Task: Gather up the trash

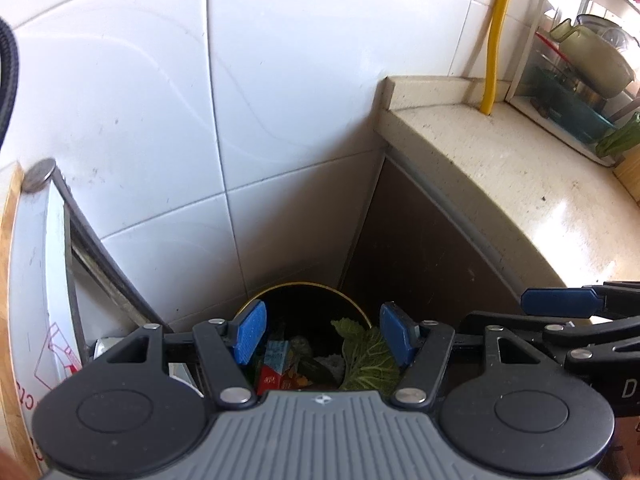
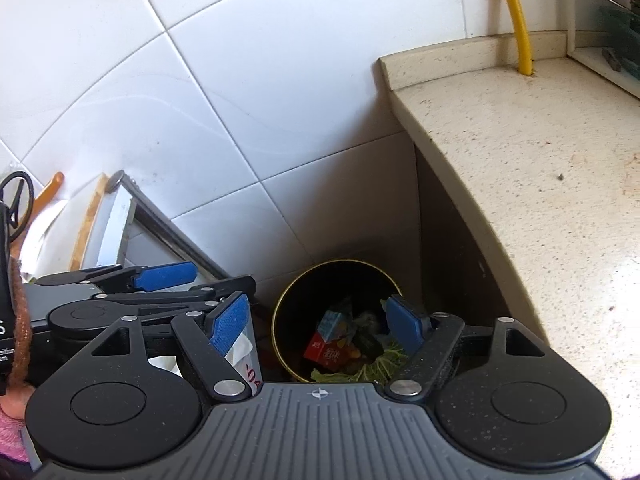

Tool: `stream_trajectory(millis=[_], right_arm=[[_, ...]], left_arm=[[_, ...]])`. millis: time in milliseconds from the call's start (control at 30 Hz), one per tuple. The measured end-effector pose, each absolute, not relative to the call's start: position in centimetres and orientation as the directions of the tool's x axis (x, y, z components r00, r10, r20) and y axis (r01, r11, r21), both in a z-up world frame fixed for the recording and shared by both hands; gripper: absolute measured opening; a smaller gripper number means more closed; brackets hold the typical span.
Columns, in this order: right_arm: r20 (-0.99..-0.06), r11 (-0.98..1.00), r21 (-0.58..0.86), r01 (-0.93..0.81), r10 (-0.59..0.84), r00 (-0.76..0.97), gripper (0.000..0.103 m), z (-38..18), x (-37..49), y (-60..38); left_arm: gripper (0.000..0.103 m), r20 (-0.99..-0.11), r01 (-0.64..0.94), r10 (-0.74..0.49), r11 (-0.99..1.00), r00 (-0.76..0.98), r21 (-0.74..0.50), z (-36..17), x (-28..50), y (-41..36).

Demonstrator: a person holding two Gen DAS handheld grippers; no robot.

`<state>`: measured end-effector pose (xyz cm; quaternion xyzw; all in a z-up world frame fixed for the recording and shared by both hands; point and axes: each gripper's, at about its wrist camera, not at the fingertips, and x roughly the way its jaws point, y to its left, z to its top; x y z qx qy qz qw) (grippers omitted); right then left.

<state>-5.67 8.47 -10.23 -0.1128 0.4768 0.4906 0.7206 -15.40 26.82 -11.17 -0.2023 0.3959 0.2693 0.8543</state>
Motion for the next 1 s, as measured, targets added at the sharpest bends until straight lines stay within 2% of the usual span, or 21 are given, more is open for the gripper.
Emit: stream_trajectory(millis=[1000], right_arm=[[-0.785,0.483,0.29,-0.826,0.614,0.083,0.084,-8.4,-0.7,-0.7]], left_arm=[[0.063,-0.757,-0.674,0.397,0.735,0.519,-0.077,-8.6,-12.0,16.8]])
